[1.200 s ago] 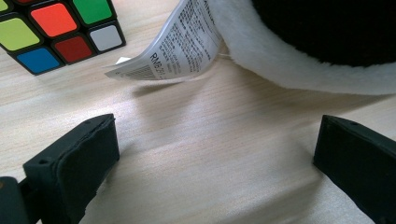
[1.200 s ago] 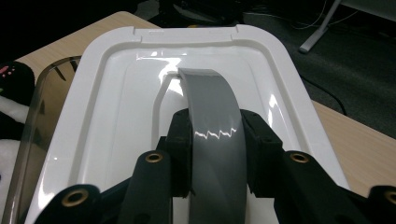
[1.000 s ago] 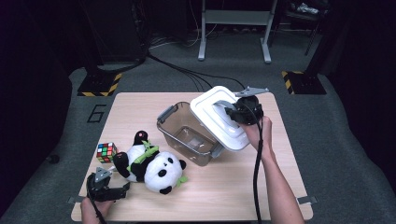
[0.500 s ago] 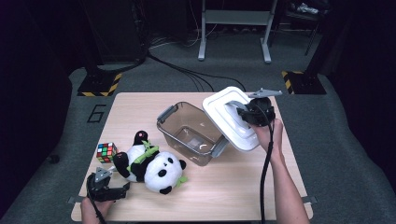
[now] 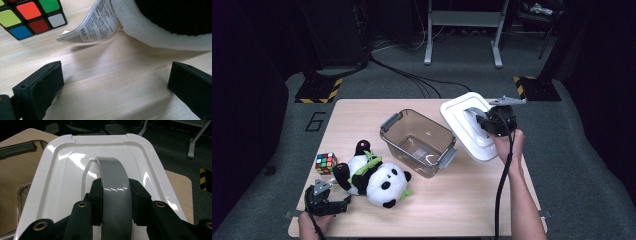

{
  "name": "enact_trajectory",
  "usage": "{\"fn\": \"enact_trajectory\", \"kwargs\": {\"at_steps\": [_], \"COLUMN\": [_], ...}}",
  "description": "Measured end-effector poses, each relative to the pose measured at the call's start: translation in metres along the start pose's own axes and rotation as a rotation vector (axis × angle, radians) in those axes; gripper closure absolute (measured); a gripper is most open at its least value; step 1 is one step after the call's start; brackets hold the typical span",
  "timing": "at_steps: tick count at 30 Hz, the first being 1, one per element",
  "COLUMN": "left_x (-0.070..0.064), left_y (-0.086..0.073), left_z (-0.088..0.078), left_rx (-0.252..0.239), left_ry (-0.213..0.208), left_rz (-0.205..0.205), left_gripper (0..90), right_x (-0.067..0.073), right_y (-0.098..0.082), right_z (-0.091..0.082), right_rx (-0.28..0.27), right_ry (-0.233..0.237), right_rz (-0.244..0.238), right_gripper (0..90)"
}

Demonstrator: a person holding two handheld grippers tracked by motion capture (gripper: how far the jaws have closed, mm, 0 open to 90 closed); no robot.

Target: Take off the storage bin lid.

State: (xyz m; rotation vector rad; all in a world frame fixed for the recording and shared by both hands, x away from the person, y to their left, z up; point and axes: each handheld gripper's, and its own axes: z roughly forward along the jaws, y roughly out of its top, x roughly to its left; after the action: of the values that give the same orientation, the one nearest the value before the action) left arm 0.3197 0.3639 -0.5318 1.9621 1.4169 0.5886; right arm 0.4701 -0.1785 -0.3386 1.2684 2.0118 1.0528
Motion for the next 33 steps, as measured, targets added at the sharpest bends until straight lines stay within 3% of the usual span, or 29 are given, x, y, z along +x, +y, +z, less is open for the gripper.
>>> {"fn": "enact_trajectory", "kwargs": {"at_steps": [18, 33], "left_x": [0.0, 0.0], "left_y": [0.0, 0.0], "left_z": [0.0, 0.0], "left_rx": [0.001, 0.001], "left_ry": [0.001, 0.0], "left_rz": [0.001, 0.0], "left_gripper": [0.0, 0.0], "right_x": [-0.024, -0.038], "right_y": [-0.021, -0.049], "right_z": [0.013, 0.042], "right_rx": [0.033, 0.083], "right_ry": [-0.121, -0.2], "right_rz": [0.095, 0.167], "right_gripper": [66.8, 66.8]}}
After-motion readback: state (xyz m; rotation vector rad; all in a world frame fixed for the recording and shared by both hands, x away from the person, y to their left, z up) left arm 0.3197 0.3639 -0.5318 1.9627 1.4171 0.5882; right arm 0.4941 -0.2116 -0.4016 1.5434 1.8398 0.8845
